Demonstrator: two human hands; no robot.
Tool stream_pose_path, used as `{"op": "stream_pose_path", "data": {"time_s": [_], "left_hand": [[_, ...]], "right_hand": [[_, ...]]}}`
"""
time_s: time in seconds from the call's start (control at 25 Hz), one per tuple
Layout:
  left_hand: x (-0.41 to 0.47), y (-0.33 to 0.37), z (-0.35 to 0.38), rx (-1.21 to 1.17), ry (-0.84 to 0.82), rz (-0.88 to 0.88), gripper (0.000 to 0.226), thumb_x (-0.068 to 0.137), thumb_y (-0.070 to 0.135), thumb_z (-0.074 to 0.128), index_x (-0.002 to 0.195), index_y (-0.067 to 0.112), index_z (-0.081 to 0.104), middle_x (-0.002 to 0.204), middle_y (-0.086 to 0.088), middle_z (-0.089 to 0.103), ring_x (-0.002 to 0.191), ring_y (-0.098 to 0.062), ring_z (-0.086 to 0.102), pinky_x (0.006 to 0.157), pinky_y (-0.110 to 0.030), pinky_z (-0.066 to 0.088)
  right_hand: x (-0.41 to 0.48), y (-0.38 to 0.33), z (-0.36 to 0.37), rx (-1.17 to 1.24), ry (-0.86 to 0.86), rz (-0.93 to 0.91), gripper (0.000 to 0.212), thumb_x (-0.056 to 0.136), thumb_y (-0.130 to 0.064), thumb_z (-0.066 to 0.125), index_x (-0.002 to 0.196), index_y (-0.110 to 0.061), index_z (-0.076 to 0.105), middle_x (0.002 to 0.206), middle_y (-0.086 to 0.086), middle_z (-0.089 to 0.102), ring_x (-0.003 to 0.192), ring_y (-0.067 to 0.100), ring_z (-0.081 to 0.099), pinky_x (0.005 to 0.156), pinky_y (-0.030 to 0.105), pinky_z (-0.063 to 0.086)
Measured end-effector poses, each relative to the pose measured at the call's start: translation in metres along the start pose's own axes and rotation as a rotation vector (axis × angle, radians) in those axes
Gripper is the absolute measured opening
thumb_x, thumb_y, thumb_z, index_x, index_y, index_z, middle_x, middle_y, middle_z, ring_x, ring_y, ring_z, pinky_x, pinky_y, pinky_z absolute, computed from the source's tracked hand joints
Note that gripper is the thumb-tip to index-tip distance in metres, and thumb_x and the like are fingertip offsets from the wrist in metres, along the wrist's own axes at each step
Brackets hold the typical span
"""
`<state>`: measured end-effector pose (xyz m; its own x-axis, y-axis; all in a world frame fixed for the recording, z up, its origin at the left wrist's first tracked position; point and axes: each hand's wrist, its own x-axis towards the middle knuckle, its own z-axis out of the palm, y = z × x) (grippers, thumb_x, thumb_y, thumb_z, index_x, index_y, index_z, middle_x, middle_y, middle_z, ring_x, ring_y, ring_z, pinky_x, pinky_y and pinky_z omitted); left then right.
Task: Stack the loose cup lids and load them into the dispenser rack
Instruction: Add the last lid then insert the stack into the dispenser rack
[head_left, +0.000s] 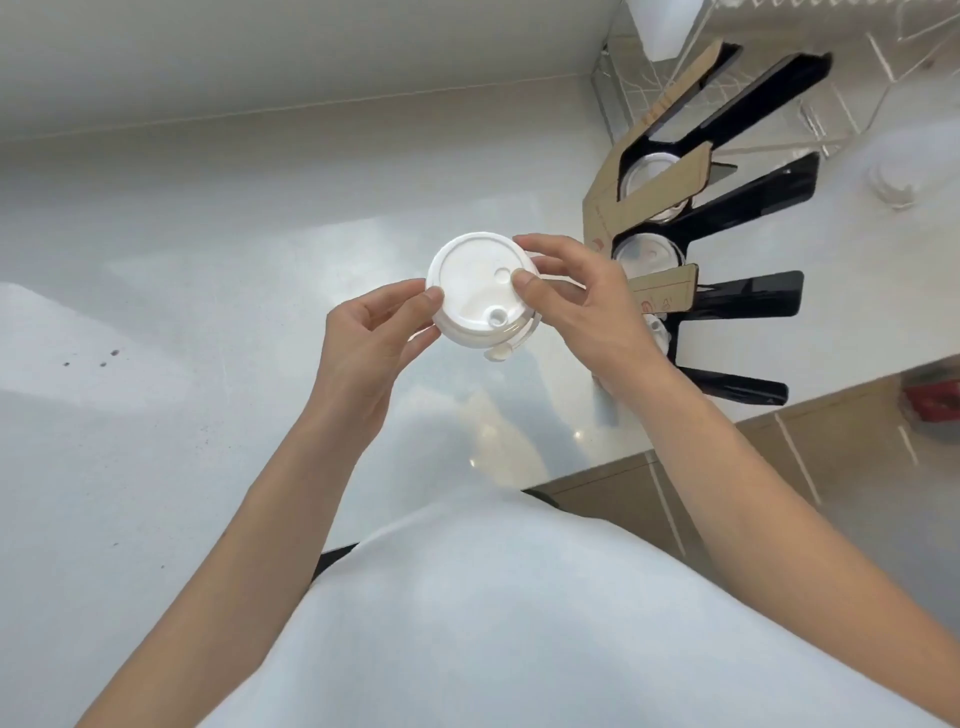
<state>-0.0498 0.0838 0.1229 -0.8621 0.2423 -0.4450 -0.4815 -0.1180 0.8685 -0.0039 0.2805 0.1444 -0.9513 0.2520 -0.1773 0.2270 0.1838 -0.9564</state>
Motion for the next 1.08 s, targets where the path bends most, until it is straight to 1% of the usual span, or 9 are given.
{"op": "stream_pose_path", "data": {"time_s": [0.16,0.28,0.4,0.52,0.6,0.72,0.84,0.96,1.08], "left_hand": [[-0.006,0.007,0.047,0.048,-0.179,0.017,0.032,0.093,0.019,0.071,0.121,0.003,0.072,0.115,-0.016,0.074,0.117,-0.027,0.070,0.095,-0.030,0.058],[-0.014,0.010,0.086,0.070,-0.274,0.049,0.029,0.093,0.017,0.071,0.118,0.004,0.073,0.118,-0.019,0.075,0.116,-0.027,0.071,0.096,-0.031,0.058],[-0.023,0.005,0.123,0.084,-0.295,0.063,0.028,0.092,0.015,0.072,0.117,0.004,0.073,0.119,-0.021,0.074,0.114,-0.028,0.072,0.097,-0.033,0.058],[-0.029,-0.008,0.154,0.121,-0.280,0.056,0.032,0.090,0.016,0.074,0.120,0.004,0.072,0.120,-0.021,0.074,0.115,-0.027,0.072,0.096,-0.033,0.058],[-0.032,-0.019,0.169,0.148,-0.258,0.039,0.038,0.086,0.020,0.078,0.120,0.005,0.072,0.121,-0.019,0.074,0.114,-0.024,0.072,0.096,-0.033,0.059],[-0.033,-0.032,0.183,0.208,-0.207,0.011,0.043,0.077,0.028,0.080,0.117,0.011,0.075,0.118,-0.012,0.076,0.110,-0.019,0.073,0.103,-0.039,0.056],[-0.032,-0.041,0.191,0.255,-0.154,-0.012,0.040,0.073,0.029,0.083,0.110,0.018,0.076,0.111,-0.006,0.077,0.106,-0.016,0.074,0.107,-0.045,0.052],[-0.033,-0.047,0.193,0.266,-0.129,-0.026,0.040,0.069,0.026,0.085,0.107,0.019,0.074,0.095,0.005,0.077,0.090,-0.008,0.074,0.107,-0.045,0.052],[-0.034,-0.053,0.195,0.280,-0.119,-0.026,0.044,0.068,0.026,0.085,0.110,0.016,0.073,0.096,0.005,0.076,0.088,-0.006,0.074,0.106,-0.042,0.053]], "right_hand": [[-0.034,-0.013,-0.047,-0.043,0.220,-0.018,0.029,0.093,-0.020,0.069,0.120,-0.011,0.066,0.112,0.004,0.071,0.105,0.012,0.069,0.089,0.025,0.056],[-0.059,-0.017,-0.082,-0.021,0.320,-0.057,0.025,0.092,-0.017,0.069,0.116,-0.012,0.066,0.112,0.002,0.073,0.106,0.012,0.069,0.092,0.027,0.056],[-0.077,-0.013,-0.117,0.020,0.381,-0.059,0.025,0.090,-0.016,0.071,0.115,-0.017,0.066,0.109,-0.002,0.073,0.103,0.009,0.070,0.089,0.023,0.055],[-0.084,0.002,-0.150,0.067,0.378,-0.008,0.035,0.088,-0.017,0.074,0.120,-0.013,0.063,0.108,-0.002,0.071,0.095,0.003,0.071,0.083,0.018,0.054],[-0.085,0.014,-0.169,0.102,0.365,0.027,0.039,0.087,-0.018,0.075,0.123,-0.011,0.063,0.109,0.002,0.071,0.093,0.004,0.072,0.080,0.019,0.054],[-0.084,0.034,-0.186,0.144,0.321,0.075,0.040,0.085,-0.017,0.076,0.122,-0.011,0.063,0.108,0.003,0.071,0.091,0.007,0.072,0.076,0.018,0.054],[-0.084,0.052,-0.193,0.175,0.278,0.108,0.038,0.084,-0.017,0.078,0.119,-0.013,0.064,0.109,0.002,0.071,0.094,0.013,0.074,0.078,0.023,0.056],[-0.081,0.062,-0.197,0.222,0.268,0.127,0.035,0.081,-0.016,0.080,0.112,-0.016,0.064,0.110,0.003,0.071,0.096,0.016,0.074,0.080,0.026,0.057],[-0.079,0.069,-0.200,0.227,0.255,0.143,0.035,0.081,-0.016,0.080,0.111,-0.016,0.064,0.112,0.004,0.071,0.097,0.015,0.074,0.082,0.026,0.058]]}}
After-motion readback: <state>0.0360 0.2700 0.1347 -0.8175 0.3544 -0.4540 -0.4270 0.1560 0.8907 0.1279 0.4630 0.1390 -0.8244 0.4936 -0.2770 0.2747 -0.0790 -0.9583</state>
